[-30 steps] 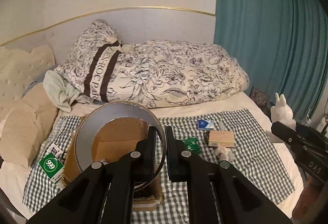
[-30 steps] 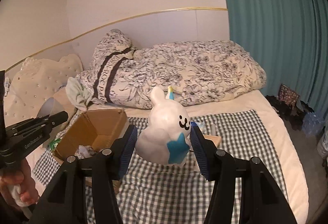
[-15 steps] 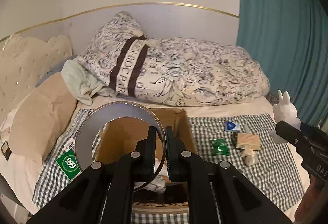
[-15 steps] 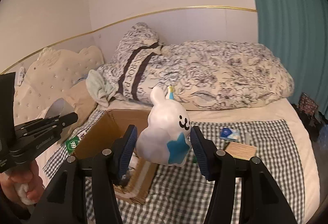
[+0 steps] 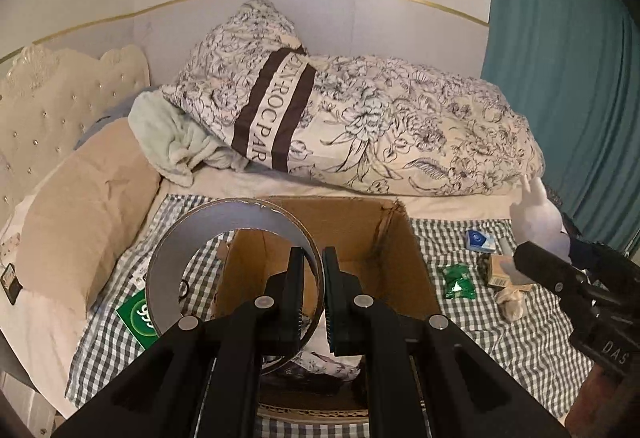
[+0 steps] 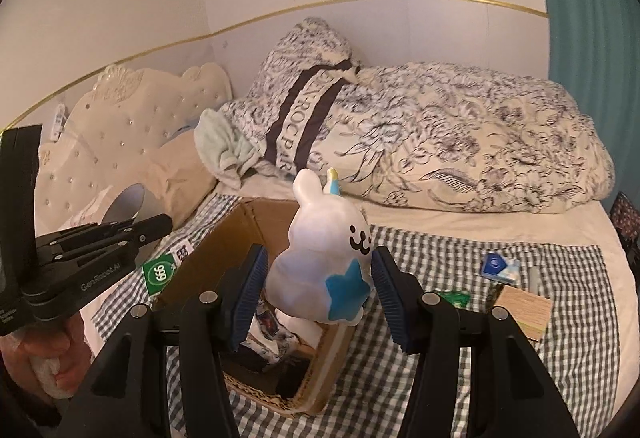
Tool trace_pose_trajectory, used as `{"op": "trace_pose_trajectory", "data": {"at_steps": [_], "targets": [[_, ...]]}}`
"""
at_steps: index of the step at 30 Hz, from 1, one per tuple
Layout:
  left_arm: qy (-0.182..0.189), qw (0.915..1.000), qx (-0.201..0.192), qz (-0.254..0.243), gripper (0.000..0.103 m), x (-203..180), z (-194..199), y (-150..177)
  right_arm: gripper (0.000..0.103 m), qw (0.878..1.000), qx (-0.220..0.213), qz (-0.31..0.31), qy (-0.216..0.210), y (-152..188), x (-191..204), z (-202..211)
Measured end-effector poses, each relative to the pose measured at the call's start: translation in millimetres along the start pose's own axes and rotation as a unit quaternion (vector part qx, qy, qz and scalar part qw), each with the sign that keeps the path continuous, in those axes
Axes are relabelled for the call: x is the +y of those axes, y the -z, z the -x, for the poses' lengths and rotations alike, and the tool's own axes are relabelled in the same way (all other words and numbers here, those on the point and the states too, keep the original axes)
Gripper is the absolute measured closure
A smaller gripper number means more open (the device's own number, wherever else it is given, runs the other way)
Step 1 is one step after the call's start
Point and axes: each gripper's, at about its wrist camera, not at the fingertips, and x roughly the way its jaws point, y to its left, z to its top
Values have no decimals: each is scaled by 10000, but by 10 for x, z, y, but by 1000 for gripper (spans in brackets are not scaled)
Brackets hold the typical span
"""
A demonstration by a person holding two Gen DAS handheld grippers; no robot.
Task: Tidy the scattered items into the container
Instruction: 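Carry the tape roll and plush toy with both grippers over the cardboard box, then open both grippers to drop the tape roll and plush toy into the box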
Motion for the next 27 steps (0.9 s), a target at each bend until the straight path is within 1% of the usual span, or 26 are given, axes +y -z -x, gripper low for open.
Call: {"op": "trace_pose_trajectory", "data": {"at_steps": [9,19,22,26,27], "targets": [[29,9984,566,-79,94,86,-448,108,49,9974,647,257,-188,115,150,-561],[117,9929,1181,10,94,209,-885,272,49,9911,1167,575,-278,263,290,-1018],[108,9917,1281,45,94,246,-976,306,49,9897,1262,628,-267,296,322,-1106],[115,9916,1285,-8,91,228,-1009,328,49,9879,1386,642,-251,344,331,-1205],[102,9917,1278,-18,87,226,-1011,327,49,9878,1397,655,-230,352,333,-1212]]}}
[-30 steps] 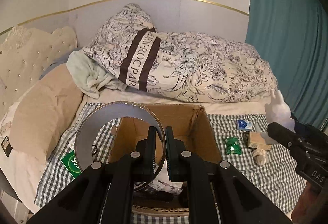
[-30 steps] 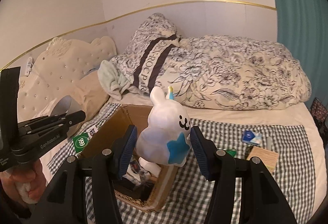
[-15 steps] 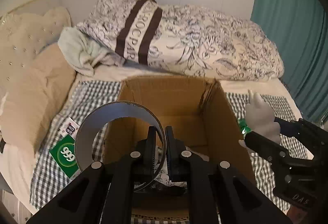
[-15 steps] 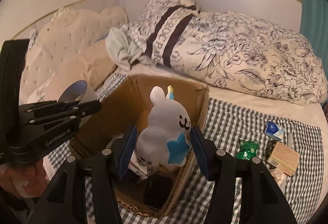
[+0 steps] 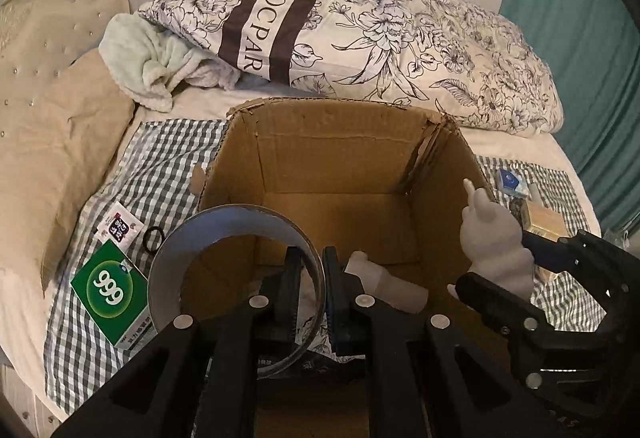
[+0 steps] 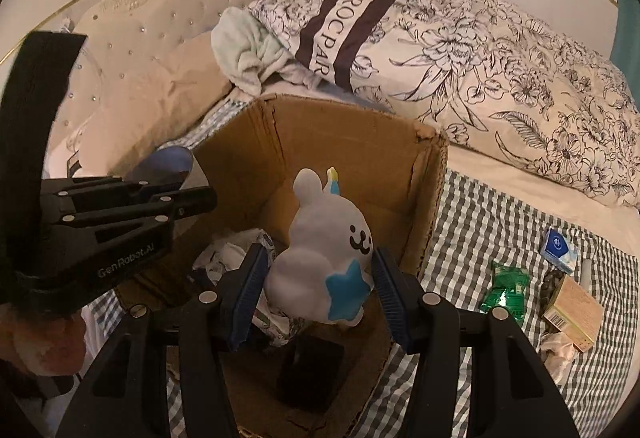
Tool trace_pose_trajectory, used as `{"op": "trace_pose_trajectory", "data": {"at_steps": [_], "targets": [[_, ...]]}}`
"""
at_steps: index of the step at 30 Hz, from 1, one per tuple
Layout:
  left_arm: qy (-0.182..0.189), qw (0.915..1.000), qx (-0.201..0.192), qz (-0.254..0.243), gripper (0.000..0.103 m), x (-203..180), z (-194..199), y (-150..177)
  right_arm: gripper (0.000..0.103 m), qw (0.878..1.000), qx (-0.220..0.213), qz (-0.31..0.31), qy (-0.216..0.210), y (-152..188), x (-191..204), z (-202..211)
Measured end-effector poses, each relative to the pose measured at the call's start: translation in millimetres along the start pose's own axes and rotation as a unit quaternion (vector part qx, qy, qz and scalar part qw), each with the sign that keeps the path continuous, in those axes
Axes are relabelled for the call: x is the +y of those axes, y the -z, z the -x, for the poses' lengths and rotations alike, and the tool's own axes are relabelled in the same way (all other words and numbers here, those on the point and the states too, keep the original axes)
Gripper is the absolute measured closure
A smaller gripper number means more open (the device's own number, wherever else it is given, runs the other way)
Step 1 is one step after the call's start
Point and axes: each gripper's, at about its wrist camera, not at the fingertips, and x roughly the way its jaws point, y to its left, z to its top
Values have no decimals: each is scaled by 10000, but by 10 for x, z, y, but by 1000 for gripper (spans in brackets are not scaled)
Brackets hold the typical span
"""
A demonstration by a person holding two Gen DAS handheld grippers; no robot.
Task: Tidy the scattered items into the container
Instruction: 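Open both grippers to drop the tape roll and plush toy into the box, then move both grippers back toward the green snack bag and white cloth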
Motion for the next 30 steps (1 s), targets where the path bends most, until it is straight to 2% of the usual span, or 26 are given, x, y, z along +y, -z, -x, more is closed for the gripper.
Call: {"op": "trace_pose_trajectory", "data": {"at_steps": [1,3,4,5,6,17,30], "targets": [[6,10000,-9,15,84,2,1,1,49,10000,6,21,33,1,1,-10],[52,9999,-56,84,67,27,22,-5,48,9999,2,65,96,-5,13,-15],[71,9999,-93,119,62,41,41,-7,43,9999,-7,77,119,-10,18,-6],[78,9998,-137,154,49,54,67,-13,39,9998,-31,94,144,-17,24,11],[63,9996,-185,189,44,63,96,-22,33,9997,-75,125,175,-24,33,35],[22,9980,-549,323,44,37,456,-128,32,9989,-375,83,269,-29,22,379],[162,9947,-985,243,44,-368,920,-153,32,9941,-896,-342,503,71,-315,1030]]}}
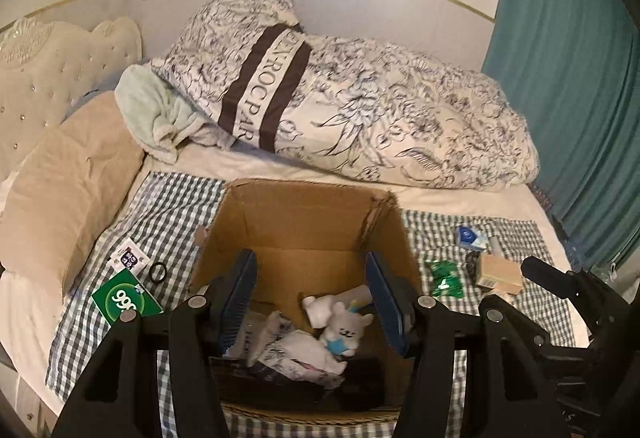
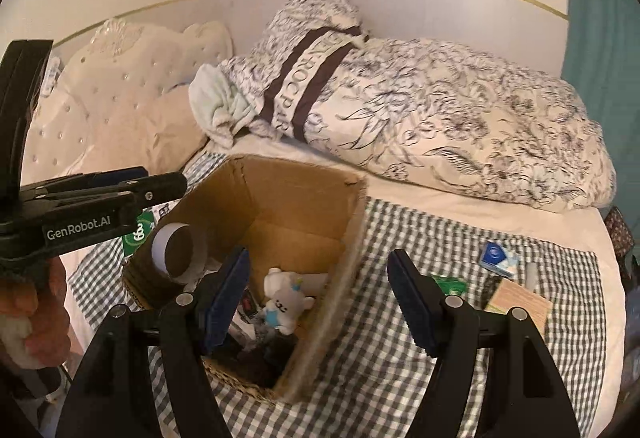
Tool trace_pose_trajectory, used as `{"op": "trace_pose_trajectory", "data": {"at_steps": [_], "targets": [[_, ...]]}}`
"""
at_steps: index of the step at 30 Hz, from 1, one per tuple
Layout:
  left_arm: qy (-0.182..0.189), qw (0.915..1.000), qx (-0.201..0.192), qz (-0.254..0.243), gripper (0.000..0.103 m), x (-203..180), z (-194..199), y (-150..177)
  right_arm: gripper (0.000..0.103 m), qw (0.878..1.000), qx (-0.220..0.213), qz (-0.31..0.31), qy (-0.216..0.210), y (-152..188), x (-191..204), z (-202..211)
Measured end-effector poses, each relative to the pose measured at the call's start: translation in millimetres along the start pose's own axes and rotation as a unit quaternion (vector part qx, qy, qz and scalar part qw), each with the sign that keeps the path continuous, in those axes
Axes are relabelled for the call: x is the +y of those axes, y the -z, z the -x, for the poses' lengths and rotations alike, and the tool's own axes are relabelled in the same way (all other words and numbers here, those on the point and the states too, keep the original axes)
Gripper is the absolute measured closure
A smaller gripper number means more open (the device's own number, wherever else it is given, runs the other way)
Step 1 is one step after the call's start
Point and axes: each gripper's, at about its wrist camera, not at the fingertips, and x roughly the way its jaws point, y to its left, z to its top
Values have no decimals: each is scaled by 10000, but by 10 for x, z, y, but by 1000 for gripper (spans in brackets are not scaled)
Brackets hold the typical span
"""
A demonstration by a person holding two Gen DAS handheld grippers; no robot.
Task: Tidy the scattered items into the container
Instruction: 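Move both grippers back toward the green snack bag and white cloth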
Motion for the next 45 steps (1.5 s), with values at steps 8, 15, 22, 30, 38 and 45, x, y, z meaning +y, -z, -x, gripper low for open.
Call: {"op": "trace_pose_trajectory", "data": {"at_steps": [8,15,22,30,38,45], "targets": [[209,9995,-185,-116,38,-387,236,-3,32,9992,-229,-280,166,45,-328,406],[421,9982,-368,-214,29,-749,448,-8,32,9978,-405,-395,341,96,-578,754],[602,9965,-469,-354,24,-1107,534,-5,27,9947,-553,-592,629,188,-881,1049],[781,9948,-419,-512,22,-1469,495,59,23,9909,-625,-759,918,311,-1230,1304],[881,9931,-398,-666,19,-1791,368,122,23,9865,-639,-1004,1122,461,-1619,1416],[850,9924,-337,-827,19,-2030,143,177,23,9820,-543,-1262,1294,609,-1974,1369]]}}
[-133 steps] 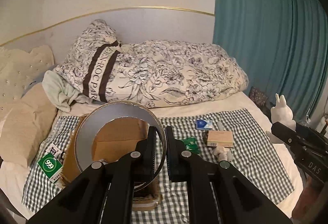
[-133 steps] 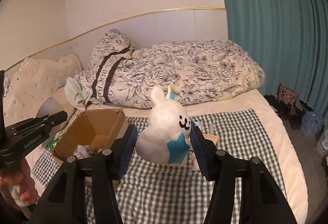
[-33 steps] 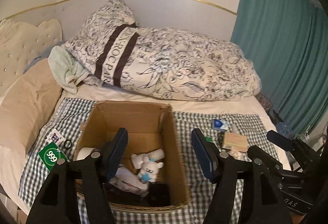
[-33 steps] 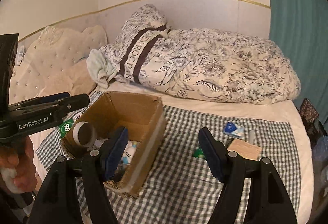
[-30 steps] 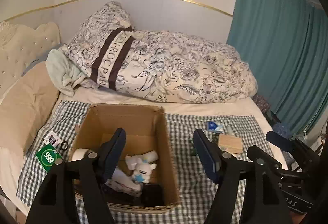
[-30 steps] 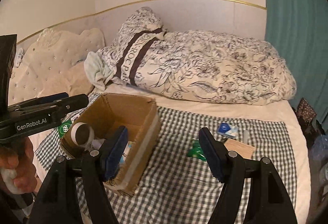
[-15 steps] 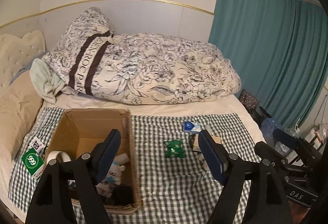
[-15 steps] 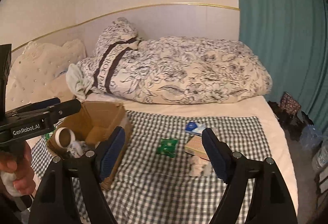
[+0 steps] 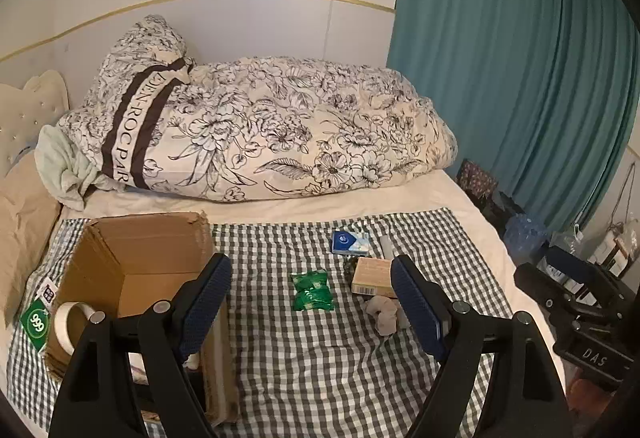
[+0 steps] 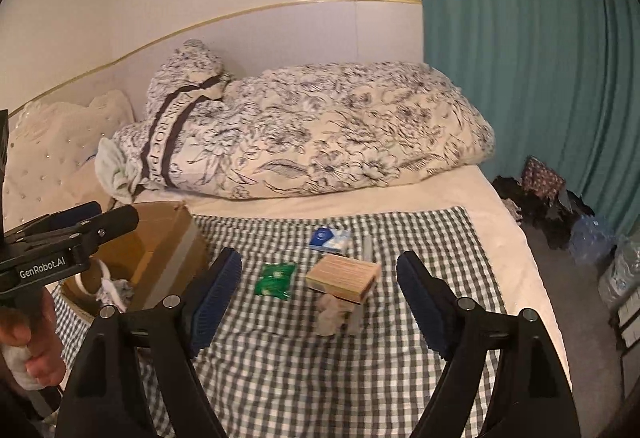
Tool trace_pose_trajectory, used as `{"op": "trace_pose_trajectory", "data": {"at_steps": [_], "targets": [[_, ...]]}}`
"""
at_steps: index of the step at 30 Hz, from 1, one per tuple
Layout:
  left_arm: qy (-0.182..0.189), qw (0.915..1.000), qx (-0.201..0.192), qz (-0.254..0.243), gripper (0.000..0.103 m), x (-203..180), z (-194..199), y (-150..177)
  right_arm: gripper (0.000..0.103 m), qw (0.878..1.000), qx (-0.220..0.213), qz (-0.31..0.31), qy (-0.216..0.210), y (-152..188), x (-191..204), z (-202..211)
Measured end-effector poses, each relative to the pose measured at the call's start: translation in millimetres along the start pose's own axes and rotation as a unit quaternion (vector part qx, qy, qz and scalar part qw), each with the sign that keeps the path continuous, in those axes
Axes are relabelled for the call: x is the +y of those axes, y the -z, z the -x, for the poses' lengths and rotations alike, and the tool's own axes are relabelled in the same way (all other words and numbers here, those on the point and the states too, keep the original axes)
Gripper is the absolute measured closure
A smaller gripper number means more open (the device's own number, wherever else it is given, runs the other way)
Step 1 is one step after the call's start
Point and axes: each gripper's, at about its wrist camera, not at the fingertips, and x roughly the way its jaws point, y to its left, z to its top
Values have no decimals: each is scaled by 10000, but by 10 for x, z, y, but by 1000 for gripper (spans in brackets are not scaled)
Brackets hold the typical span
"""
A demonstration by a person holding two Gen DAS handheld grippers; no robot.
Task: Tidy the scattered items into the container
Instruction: 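Move both grippers back toward the green snack bag and white cloth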
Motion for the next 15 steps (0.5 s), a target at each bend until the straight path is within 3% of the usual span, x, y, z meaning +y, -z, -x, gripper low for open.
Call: {"op": "trace_pose_trajectory", "data": {"at_steps": [8,15], "targets": [[-102,9996,233,-149,19,-142,-429,128,23,9994,270,-188,105,122,-302,-312],[-181,9983,518,-209,19,-136,-903,319,23,9972,632,-394,-47,293,-488,-708]]}}
